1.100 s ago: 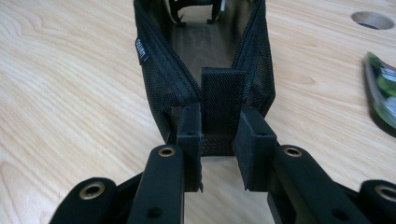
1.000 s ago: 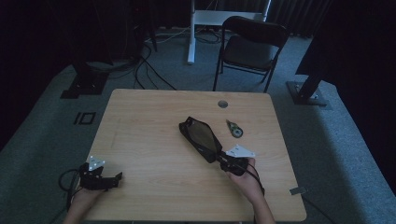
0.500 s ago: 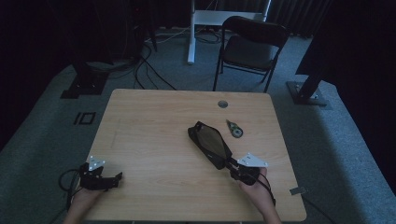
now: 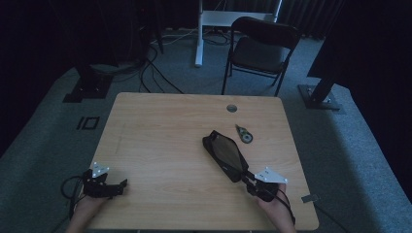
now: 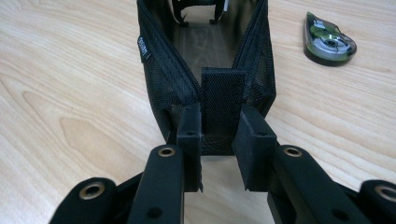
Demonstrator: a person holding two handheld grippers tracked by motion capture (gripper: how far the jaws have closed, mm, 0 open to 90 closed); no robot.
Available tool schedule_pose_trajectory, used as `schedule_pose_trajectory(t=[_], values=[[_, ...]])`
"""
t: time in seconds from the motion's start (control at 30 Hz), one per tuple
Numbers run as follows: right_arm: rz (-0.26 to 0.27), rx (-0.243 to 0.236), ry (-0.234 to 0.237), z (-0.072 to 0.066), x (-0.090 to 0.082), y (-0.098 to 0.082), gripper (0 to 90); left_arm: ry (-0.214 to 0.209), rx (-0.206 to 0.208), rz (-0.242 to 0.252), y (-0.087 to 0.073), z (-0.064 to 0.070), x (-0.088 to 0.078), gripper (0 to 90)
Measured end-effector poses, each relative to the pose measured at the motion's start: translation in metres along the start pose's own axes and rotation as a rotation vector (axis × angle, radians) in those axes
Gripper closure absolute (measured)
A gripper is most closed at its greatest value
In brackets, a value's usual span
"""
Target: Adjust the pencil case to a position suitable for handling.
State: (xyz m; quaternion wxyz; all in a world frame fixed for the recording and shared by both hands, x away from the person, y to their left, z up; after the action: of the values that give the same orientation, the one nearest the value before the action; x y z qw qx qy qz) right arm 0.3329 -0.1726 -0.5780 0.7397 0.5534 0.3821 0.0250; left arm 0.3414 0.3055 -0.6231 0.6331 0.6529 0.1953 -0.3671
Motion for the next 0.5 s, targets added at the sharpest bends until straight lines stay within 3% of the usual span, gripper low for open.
schedule_pose_trajectory(t=[0.5], values=[[-0.004, 0.021, -0.016, 0.001, -0.023, -0.016, 72.9, 0.0, 0.0, 0.0, 0.0, 0.0, 0.0, 0.1]])
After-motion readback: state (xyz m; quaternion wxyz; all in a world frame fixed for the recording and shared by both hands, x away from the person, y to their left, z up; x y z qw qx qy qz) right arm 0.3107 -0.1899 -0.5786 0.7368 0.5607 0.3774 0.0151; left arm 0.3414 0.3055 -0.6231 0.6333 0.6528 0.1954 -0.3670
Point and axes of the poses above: each handheld gripper's, and its own axes: x roughly forward along the jaws, y roughly out of its top, z roughly to its right, the point moved 10 cm from there along x, roughly forward along the jaws, and after that the axes turned 7 degrees about -x, right-handed, at the moved point
